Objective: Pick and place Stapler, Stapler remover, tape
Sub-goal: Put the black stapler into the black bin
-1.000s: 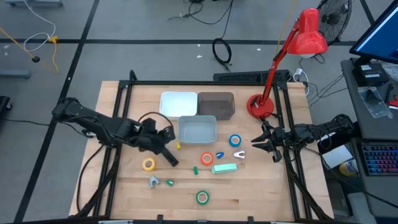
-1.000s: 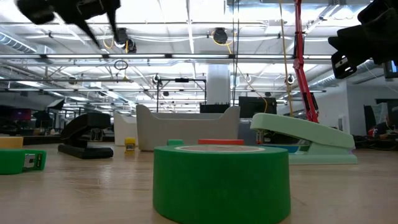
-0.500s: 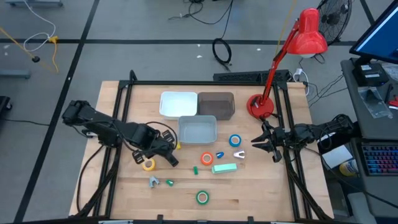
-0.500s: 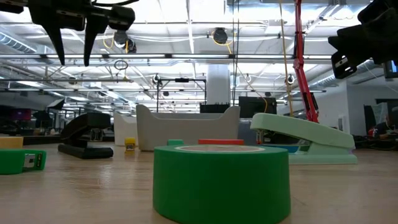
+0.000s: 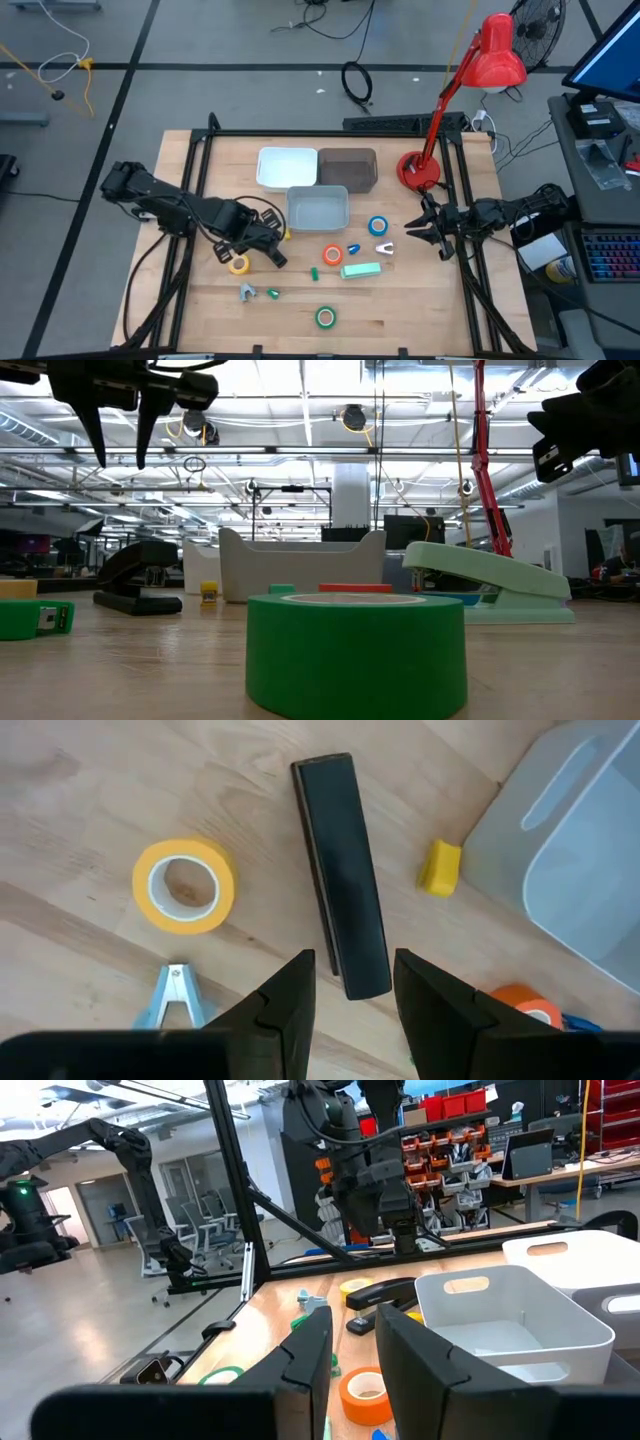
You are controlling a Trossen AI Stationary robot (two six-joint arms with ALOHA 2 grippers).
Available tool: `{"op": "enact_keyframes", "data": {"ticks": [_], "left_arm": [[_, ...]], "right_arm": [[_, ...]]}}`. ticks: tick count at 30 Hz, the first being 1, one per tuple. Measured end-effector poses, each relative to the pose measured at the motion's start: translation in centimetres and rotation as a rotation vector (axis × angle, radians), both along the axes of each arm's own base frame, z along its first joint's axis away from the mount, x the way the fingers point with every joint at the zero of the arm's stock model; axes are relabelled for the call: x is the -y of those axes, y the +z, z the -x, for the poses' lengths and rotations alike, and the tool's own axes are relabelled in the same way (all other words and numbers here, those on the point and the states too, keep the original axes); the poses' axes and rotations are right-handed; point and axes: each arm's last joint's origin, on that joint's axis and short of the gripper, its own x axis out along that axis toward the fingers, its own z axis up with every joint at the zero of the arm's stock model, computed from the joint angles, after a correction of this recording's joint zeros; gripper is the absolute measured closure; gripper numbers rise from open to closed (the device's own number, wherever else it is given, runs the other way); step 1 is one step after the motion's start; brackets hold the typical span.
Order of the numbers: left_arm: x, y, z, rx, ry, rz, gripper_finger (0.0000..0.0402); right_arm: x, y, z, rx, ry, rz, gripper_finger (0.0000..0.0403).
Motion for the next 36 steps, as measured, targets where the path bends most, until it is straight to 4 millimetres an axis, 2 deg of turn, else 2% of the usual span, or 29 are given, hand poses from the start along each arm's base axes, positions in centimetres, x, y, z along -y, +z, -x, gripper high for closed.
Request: {"op": "enact_keyframes", "data": {"ticks": [6, 15, 26, 36], "left_arm": [[-0.1, 0.0, 0.0, 0.008, -0.038, -0.041, 0.0266], [0.0, -0.1, 0.2, -0.027, 0.025, 0.021, 0.0265], [0.0, -1.3, 0.3, -0.041, 0.088, 0.066, 0.0265], [-0.2, -1.3, 0.7, -0.086, 0.023, 0.039, 0.0265]], "right_arm": [[0.0, 0.0, 0.0, 0.000, 0.000, 0.000, 0.0330], [0.0, 0.0, 0.0, -0.001, 0.000, 0.001, 0.0330], [0.0, 0.0, 0.0, -0.001, 0.000, 0.001, 0.0330], [0.0, 0.0, 0.0, -0.001, 0.000, 0.001, 0.0330]]}}
